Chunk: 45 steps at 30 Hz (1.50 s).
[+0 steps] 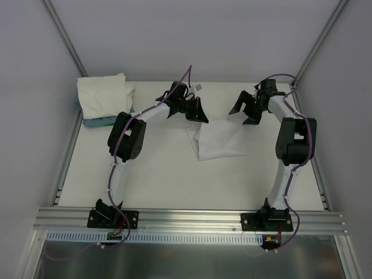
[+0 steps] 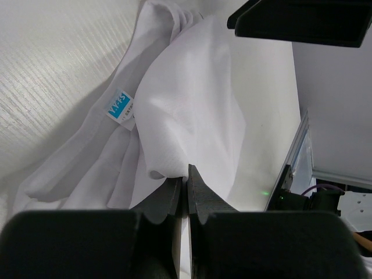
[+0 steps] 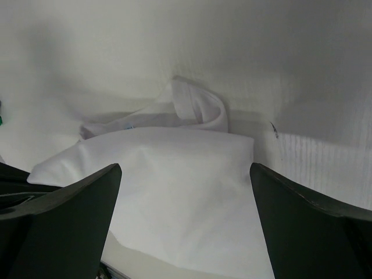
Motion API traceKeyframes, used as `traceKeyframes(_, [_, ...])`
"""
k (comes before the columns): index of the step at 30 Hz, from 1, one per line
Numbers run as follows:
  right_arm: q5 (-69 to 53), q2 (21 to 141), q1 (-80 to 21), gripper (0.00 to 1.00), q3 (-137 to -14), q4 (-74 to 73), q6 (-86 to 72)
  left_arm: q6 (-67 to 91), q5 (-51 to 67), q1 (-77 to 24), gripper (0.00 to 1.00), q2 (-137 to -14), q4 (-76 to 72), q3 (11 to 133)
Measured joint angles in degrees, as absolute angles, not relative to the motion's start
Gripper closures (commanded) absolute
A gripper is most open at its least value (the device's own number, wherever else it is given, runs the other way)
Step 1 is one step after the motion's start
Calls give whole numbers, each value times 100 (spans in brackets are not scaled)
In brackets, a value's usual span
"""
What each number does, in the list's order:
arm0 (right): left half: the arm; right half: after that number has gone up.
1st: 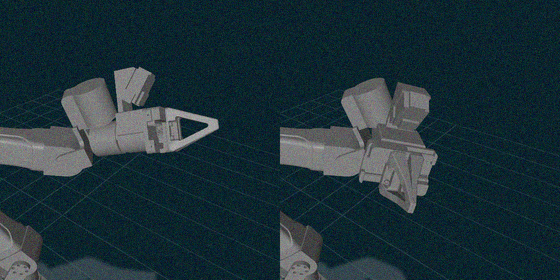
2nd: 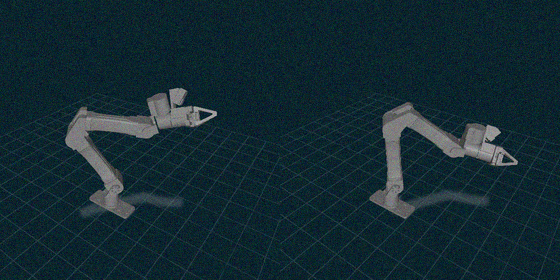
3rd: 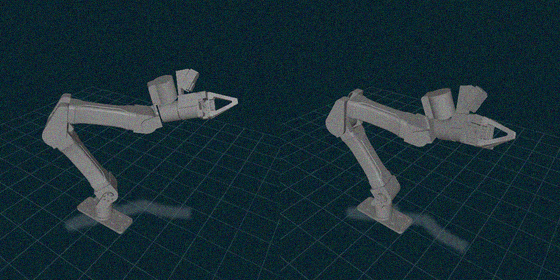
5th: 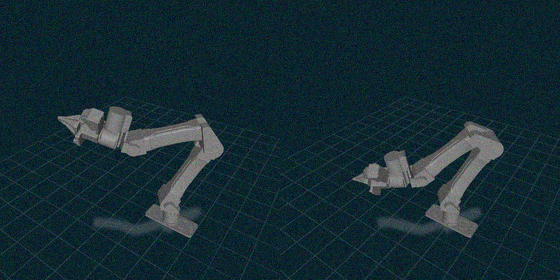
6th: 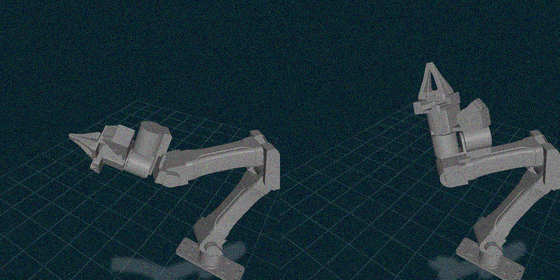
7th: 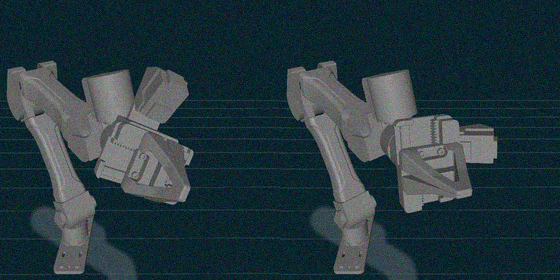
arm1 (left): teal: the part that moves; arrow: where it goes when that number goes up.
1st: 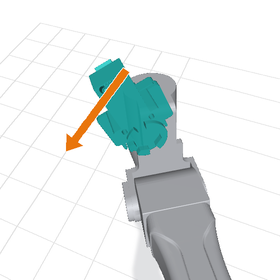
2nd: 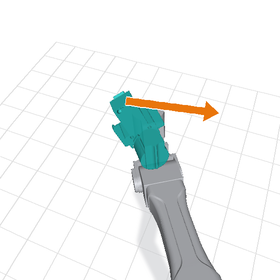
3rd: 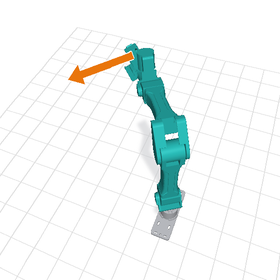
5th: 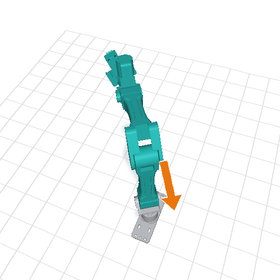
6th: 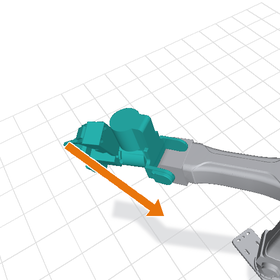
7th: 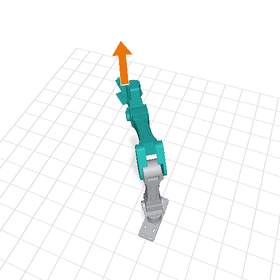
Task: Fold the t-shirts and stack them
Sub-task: Smooth out wrinkles on the folded tshirt
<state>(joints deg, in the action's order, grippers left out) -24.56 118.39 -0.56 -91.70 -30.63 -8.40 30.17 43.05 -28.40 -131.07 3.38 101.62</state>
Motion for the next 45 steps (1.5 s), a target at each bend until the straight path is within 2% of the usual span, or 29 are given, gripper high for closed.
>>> traceKeyframes(22, [-2637,11848,233,3,-8958,-2939,-834,3017,4303,-2840,100,-13107,510,10206])
traceKeyframes(31, [-2814,11920,233,17,-8770,-2818,-886,3017,4303,-2840,100,-13107,534,10219])
traceKeyframes(34, [-2897,11994,226,30,-8702,-2749,-932,3017,4305,-2840,100,-13107,548,10250])
traceKeyframes(35, [-2926,12018,226,39,-8674,-2720,-958,3017,4305,-2840,100,-13107,545,10256])
traceKeyframes(37, [-2980,12064,226,51,-8632,-2703,-989,3017,4305,-2840,100,-13107,548,10265])
traceKeyframes(38, [-3009,12084,226,65,-8615,-2685,-1009,3017,4305,-2840,100,-13107,550,10272])
traceKeyframes(40, [-3070,12108,226,81,-8597,-2674,-1024,3017,4307,-2840,100,-13107,550,10285])
traceKeyframes(43, [-3138,12138,226,96,-8591,-2637,-1055,3017,4307,-2840,100,-13107,548,10309])
traceKeyframes(45, [-3170,12149,226,100,-8591,-2624,-1083,3017,4307,-2840,100,-13107,552,10324])
